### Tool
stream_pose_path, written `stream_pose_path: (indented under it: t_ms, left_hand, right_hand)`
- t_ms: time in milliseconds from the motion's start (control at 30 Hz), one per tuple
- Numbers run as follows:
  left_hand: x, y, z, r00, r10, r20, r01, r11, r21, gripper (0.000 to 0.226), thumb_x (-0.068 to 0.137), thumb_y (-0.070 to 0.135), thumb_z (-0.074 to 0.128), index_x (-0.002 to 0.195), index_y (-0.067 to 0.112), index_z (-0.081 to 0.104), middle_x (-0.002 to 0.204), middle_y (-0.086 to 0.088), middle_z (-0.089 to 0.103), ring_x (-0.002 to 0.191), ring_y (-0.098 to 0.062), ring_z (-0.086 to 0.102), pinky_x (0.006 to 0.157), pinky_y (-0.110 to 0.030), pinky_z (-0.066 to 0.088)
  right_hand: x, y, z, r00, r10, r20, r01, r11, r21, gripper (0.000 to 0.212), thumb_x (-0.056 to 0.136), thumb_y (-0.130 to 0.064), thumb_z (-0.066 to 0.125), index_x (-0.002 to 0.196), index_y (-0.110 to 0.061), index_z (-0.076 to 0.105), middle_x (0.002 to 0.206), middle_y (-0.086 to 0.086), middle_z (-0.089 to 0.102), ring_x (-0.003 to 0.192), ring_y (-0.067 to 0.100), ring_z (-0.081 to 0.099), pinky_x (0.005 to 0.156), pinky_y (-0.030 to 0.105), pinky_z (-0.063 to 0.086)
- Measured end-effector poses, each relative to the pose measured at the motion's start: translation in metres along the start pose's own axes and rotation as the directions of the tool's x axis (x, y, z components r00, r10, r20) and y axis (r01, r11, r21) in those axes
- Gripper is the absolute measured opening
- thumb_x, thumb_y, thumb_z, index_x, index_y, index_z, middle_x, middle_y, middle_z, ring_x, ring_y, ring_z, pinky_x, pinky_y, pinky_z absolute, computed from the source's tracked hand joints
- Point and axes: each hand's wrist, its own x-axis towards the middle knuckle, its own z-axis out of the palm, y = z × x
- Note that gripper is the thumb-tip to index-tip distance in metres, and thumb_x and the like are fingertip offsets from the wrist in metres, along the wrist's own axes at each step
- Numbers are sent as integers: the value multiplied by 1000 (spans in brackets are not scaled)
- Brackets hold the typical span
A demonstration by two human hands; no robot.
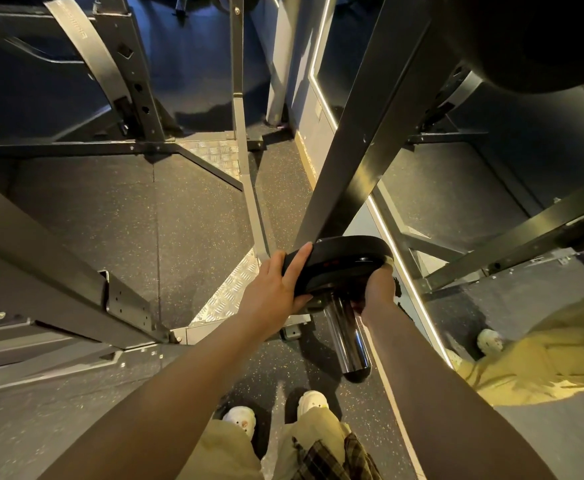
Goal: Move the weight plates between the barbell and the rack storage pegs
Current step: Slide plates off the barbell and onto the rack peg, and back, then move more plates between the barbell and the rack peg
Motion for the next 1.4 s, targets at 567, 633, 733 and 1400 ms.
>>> stream_pose_path:
  t_ms: [567,633,733,1400]
  left_hand:
    - [1,2,-8,998,-8,57,2,993,115,99,88,27,65,151,30,-12,129,-10,35,108,-18,45,86,-29,52]
    - [1,2,-6,999,-11,47,6,993,116,102,87,25,66,150,30,-13,127,-10,36,106,-18,45,86,-29,52]
    - [1,-2,-1,1000,8,19,-11,993,120,108,85,22,69,147,33,-18,123,-11,39,98,-18,48,79,-31,55]
    - [-259,4,13,600,-788,139,796,572,-199,29,95,32,52,122,24,59,102,1,71,100,-21,65,82,-31,50]
  right_hand:
    - [-29,29,-4,961,-200,189,216,974,-68,69,97,-45,47,151,-21,12,140,9,45,129,29,43,97,35,33]
    - [-29,28,-1,962,-200,186,211,977,-43,70,98,-43,45,152,-18,7,145,11,41,134,30,38,105,38,31]
    - [-26,24,-2,962,-180,207,200,977,-78,74,97,-46,46,152,-15,8,145,12,40,134,31,38,108,41,30]
    - [-79,127,-37,704,-247,665,695,432,-575,28,92,-16,58,120,-13,54,120,4,50,105,20,54,92,32,43]
